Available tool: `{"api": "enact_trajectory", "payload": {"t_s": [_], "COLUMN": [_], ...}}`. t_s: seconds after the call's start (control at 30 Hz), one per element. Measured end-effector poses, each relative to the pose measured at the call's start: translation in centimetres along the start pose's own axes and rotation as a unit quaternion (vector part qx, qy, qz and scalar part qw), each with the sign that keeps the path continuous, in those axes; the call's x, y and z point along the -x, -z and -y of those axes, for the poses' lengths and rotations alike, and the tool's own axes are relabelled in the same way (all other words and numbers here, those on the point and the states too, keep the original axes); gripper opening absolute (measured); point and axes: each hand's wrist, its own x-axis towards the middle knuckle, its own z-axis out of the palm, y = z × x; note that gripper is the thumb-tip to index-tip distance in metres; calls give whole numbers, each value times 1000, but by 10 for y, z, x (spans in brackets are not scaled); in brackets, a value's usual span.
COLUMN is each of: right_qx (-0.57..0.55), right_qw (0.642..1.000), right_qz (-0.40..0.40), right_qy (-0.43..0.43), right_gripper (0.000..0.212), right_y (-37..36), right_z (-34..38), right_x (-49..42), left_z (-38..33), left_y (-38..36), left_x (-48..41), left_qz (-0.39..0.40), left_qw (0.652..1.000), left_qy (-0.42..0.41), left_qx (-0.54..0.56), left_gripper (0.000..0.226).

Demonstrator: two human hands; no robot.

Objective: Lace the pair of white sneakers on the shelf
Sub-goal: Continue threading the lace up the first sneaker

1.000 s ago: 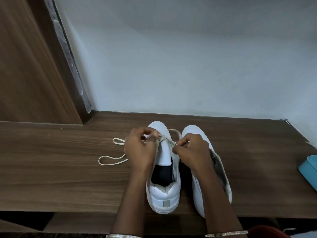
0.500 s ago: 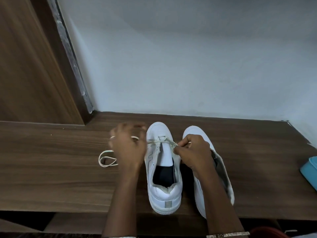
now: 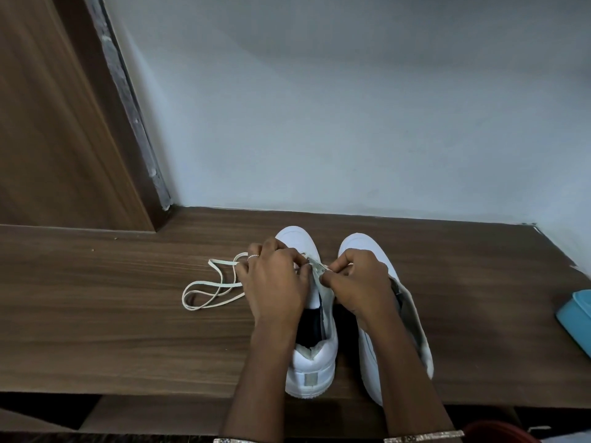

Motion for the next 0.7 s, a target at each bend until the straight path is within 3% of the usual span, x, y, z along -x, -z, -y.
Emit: {"api": "enact_trajectory", "payload": {"t_s": [0.13,0.27,0.33,0.37,0.43,0.5,0.6,0.7], "right_qx": [-9,-16,-18,-17,-15,-11,5,26], "right_qw": [1000,1000,1000,1000,1000,1000,1000,999], "right_qz": [-3,-2,-1,0,2,0,-2,-3], "right_qy": [-10,-17,-17,-17,-17,-17,-6,19], "right_gripper": [8,9,9,9,9,9,7,8], "right_y": [0,-2,-1,-1,-1,-1,-2,-4], "right_z": [-1,-2,-2,-2,-2,-1,-1,1], "right_x": [-1,-1,-1,-1,-1,-1,-2,-2], "left_z": [10,31,39,44,53,53,42,30], "left_y": [-3,2,9,10,9,10,16,18], "left_x": [-4,-16,-19,-20,-19,-16,-14,-12], "left_qz": [-33,-139,-179,-188,-175,-154,-159,56], "left_qw": [989,906,864,859,888,929,961,965], "left_qy": [27,140,210,234,261,254,120,66], "left_qx": [142,375,421,414,336,223,192,246], "left_gripper": [6,17,8,4,10,30,30,33]}}
